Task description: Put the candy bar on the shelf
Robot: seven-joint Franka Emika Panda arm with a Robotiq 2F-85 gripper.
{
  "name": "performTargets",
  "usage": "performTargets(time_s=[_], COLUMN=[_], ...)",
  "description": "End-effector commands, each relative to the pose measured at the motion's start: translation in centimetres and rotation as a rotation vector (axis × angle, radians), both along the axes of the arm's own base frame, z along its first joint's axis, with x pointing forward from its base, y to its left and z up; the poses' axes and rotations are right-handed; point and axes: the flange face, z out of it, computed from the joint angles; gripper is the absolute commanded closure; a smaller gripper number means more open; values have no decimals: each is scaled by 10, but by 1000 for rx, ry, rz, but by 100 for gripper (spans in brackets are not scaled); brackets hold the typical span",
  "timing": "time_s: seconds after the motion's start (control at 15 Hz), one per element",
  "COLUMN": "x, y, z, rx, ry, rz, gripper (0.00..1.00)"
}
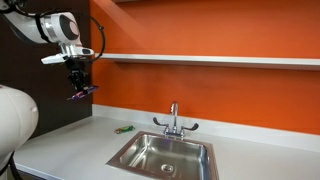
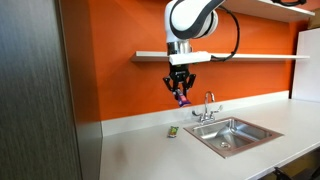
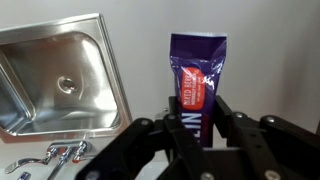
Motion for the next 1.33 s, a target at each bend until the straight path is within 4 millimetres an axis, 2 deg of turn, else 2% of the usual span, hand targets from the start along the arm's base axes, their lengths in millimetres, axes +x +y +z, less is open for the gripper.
performTargets(time_s=[0.0, 0.6, 1.27], x=[2, 24, 31], y=[-1, -5, 7], z=[32, 96, 155], rx=[-53, -76, -74], ry=[-41, -112, -134], rz=[-10, -6, -5], gripper=[88, 88, 88])
